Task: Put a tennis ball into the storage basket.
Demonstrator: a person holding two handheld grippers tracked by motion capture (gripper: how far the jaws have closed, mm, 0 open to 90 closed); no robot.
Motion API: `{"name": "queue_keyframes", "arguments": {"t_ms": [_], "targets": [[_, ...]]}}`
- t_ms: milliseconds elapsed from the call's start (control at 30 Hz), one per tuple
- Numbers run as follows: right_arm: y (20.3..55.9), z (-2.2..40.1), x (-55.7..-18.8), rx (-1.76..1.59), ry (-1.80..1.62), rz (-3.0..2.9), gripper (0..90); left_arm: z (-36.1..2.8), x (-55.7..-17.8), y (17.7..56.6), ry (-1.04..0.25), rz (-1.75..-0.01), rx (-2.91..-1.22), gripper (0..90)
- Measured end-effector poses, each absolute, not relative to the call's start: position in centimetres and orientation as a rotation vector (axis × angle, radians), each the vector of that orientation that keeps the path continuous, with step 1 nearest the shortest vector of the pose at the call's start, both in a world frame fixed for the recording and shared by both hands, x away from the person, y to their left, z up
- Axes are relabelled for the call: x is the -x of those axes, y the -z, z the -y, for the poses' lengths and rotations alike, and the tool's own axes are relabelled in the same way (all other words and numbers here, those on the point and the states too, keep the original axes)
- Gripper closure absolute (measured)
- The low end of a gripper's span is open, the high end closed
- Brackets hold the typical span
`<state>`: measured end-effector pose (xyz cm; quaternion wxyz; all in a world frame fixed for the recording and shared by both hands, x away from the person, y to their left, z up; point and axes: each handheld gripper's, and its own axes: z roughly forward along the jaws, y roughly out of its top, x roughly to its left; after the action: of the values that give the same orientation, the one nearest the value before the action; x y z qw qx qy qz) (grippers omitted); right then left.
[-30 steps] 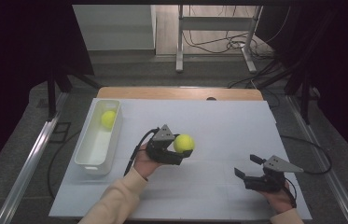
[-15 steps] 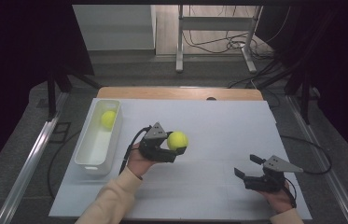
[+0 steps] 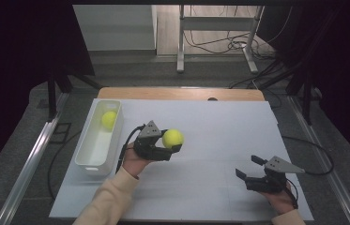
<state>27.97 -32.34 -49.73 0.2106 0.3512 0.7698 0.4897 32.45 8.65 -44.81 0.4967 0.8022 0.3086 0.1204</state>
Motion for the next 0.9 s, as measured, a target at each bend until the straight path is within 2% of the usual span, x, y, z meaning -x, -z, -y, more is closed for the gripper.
{"name": "queue_keyframes", "arguments": {"t_ms": [900], "targets": [[49.8, 32.3, -28.0, -0.975, -1.357, -2.145, 15.0, -11.3, -32.4, 43.9, -0.332, -0.798, -1.889, 26.2]]}}
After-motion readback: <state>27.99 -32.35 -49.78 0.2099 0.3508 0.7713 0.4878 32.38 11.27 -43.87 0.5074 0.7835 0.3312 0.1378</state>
